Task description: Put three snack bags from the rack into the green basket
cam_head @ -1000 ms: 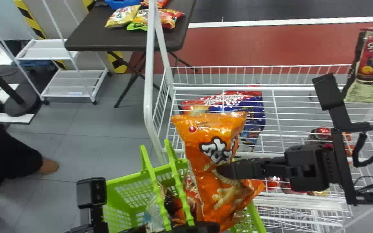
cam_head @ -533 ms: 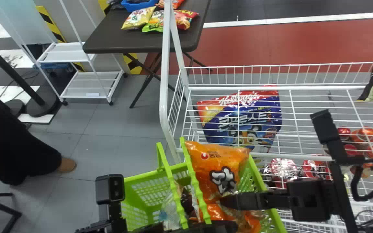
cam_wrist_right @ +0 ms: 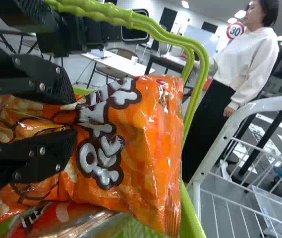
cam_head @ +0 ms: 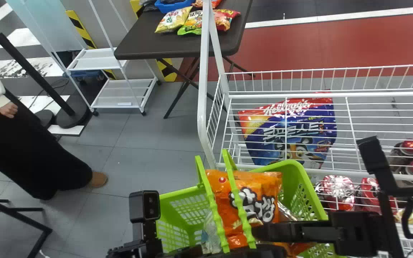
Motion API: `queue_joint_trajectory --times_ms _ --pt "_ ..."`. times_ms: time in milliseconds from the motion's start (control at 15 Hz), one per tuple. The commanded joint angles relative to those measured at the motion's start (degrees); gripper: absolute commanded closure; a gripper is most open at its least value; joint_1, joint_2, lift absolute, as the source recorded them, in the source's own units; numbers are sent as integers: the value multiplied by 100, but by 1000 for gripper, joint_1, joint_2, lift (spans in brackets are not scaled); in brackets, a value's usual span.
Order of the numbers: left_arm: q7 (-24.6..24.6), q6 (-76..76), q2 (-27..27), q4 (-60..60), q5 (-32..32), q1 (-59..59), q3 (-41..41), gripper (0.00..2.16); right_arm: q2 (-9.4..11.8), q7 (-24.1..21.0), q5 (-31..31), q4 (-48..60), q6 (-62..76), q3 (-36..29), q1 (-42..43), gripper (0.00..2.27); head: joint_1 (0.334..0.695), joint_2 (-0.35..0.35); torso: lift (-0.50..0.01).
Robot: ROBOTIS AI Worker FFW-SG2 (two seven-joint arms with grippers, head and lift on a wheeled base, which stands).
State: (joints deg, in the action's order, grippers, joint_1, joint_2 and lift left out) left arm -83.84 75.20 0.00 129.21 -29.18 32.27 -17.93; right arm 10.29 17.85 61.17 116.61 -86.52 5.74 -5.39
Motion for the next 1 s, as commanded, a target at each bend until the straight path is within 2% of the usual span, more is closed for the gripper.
queue_joint_trajectory --times_ms 0,267,400,467,533,600,800,933 --pt "-9 0 -15 8 0 25 -9 2148 8 52 246 46 -28 -161 -6 56 695 306 0" --pt "-27 0 -15 8 -9 51 -62 2152 8 78 571 143 -116 -732 -85 60 695 284 0" --pt "-27 0 -15 8 -9 51 -70 2148 8 105 554 187 -81 -1119 -102 60 695 255 0" --pt "-44 0 -15 8 -9 51 -70 2148 26 289 352 213 7 -1251 -102 60 695 238 0" --pt "-44 0 -15 8 -9 51 -62 2148 61 667 -290 239 499 -1260 -102 60 695 214 0" --pt "-27 0 -15 8 -9 51 -53 2148 114 764 -923 292 1009 -1172 -120 56 695 189 0" --pt "-18 -18 -15 8 0 51 -53 2148 193 667 -2619 397 3153 -715 -445 60 695 72 0" --pt "-44 -18 -15 8 -9 60 -62 2152 184 360 -3331 187 4226 -486 -507 66 695 24 0"
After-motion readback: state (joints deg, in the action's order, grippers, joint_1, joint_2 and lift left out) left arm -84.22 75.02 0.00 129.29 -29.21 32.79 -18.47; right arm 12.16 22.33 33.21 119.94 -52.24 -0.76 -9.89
